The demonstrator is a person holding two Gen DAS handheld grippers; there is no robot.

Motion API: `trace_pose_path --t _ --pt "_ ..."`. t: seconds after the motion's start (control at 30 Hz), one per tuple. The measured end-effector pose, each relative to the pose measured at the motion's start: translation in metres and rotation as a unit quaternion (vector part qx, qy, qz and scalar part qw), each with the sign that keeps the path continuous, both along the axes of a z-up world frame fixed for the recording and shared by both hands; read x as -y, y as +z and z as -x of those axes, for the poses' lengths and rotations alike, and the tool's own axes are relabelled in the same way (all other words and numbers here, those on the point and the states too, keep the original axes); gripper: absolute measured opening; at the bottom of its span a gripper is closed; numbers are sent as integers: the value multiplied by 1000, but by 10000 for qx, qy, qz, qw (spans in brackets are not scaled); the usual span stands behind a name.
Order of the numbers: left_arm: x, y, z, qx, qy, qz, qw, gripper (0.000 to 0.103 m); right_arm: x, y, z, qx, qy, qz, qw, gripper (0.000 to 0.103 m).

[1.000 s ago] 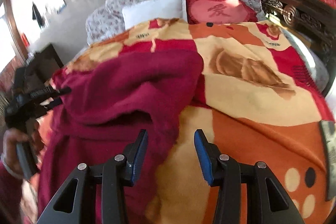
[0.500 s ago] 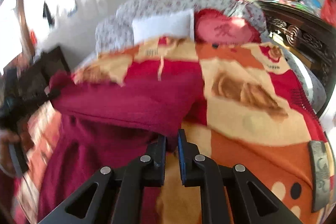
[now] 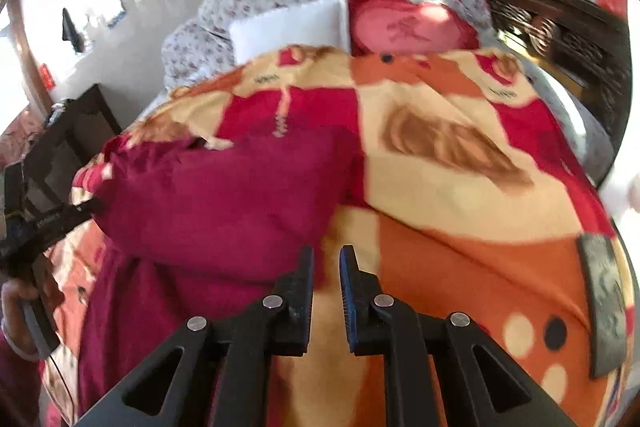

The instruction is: Fold small clothes

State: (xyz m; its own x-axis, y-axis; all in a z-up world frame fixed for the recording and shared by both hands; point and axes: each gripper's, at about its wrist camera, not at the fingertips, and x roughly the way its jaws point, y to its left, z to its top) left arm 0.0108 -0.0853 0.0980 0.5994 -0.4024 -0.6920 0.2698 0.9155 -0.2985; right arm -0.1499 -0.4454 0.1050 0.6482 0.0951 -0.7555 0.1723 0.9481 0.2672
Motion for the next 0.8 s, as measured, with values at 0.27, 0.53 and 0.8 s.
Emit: trace_pose_path --t 0.27,0.53,0.8 --pt "14 -1 -11 138 -28 -360 9993 46 -29 -26 -67 -92 231 324 9992 43" --pt "36 -52 -34 -263 -53 -911 9955 47 -11 -52 -86 -287 -76 305 9991 37" --pt "34 -57 -28 -51 -56 -908 9958 47 -17 -54 -75 -76 -167 527 9984 37"
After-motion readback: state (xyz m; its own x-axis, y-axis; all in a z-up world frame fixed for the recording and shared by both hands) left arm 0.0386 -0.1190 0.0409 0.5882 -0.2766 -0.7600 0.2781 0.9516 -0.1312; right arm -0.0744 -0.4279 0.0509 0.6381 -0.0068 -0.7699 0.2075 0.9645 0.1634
